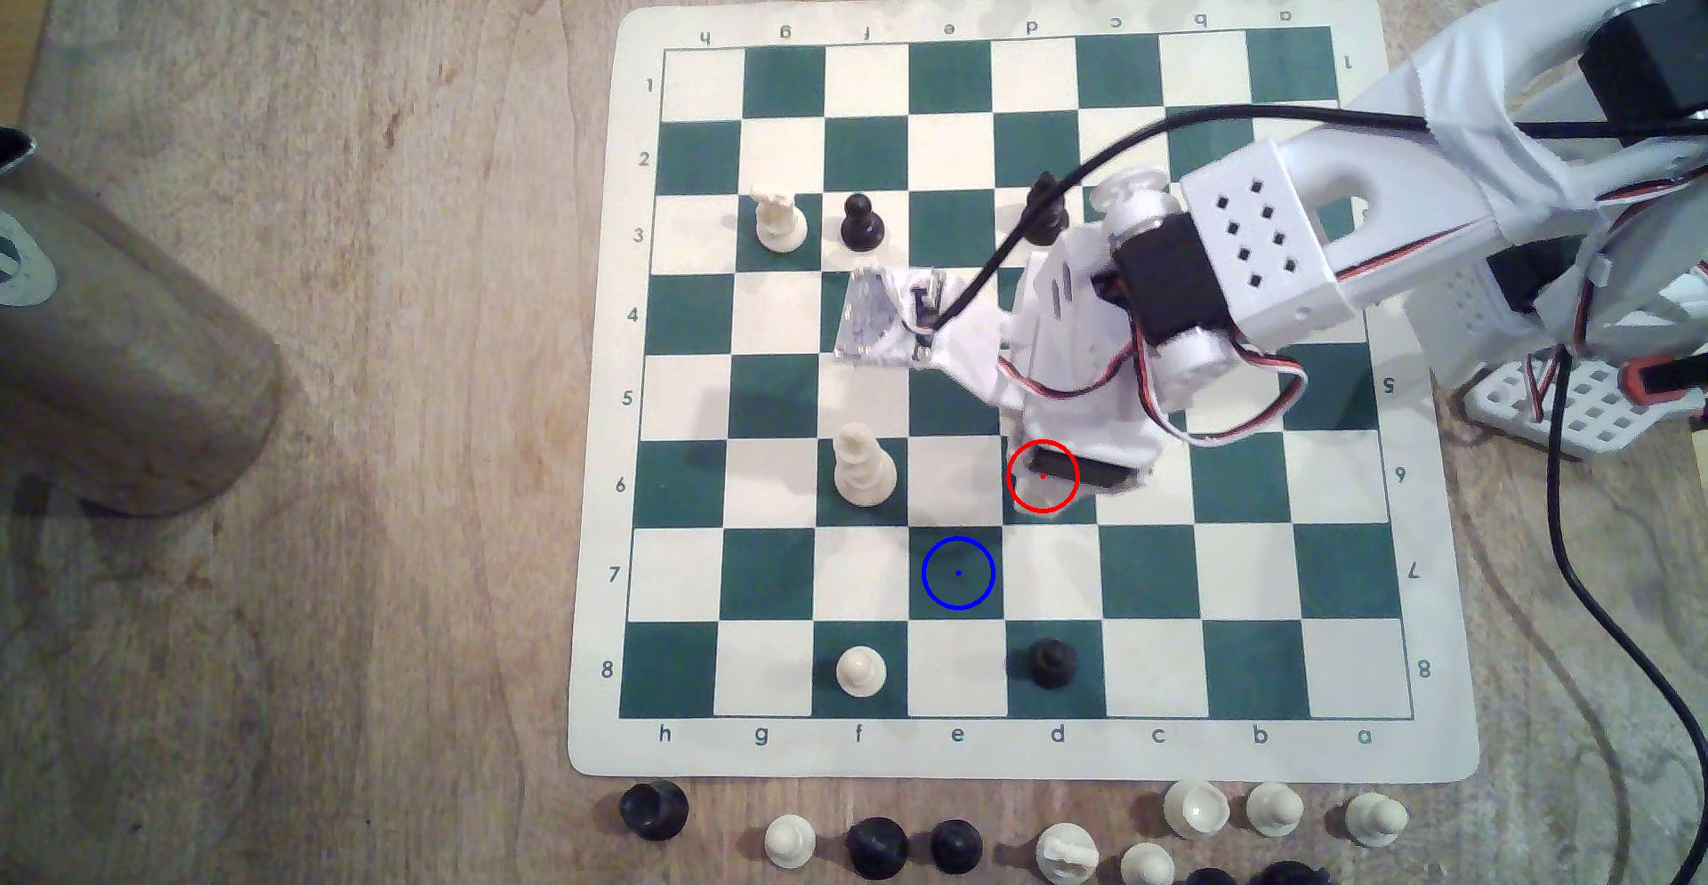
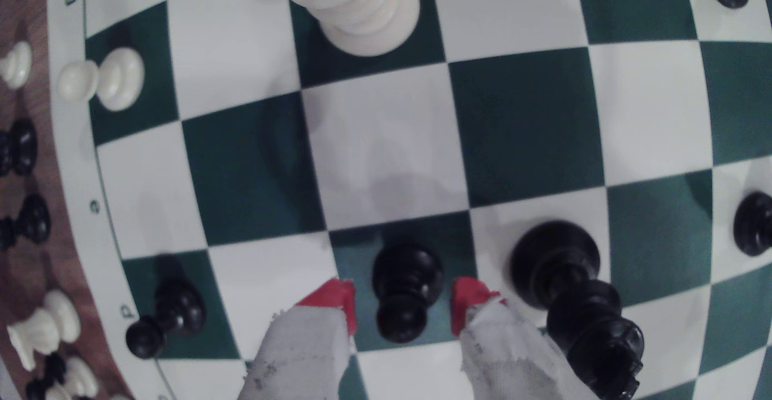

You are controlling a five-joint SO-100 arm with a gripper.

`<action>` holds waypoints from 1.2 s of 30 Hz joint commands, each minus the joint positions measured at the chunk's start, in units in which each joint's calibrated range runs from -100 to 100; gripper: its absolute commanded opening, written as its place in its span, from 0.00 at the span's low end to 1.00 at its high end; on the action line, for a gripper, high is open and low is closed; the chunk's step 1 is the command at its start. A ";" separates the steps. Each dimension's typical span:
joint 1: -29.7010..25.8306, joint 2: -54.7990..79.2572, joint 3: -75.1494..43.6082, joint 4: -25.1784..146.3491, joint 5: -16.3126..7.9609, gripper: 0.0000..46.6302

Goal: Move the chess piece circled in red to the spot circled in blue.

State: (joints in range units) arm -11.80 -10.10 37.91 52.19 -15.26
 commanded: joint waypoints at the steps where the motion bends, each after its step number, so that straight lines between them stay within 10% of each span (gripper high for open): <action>1: 0.03 -0.94 -3.91 -0.43 0.15 0.25; 36: -1.38 -9.85 -3.82 4.40 0.98 0.01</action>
State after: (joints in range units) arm -12.76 -11.52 37.91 54.26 -14.87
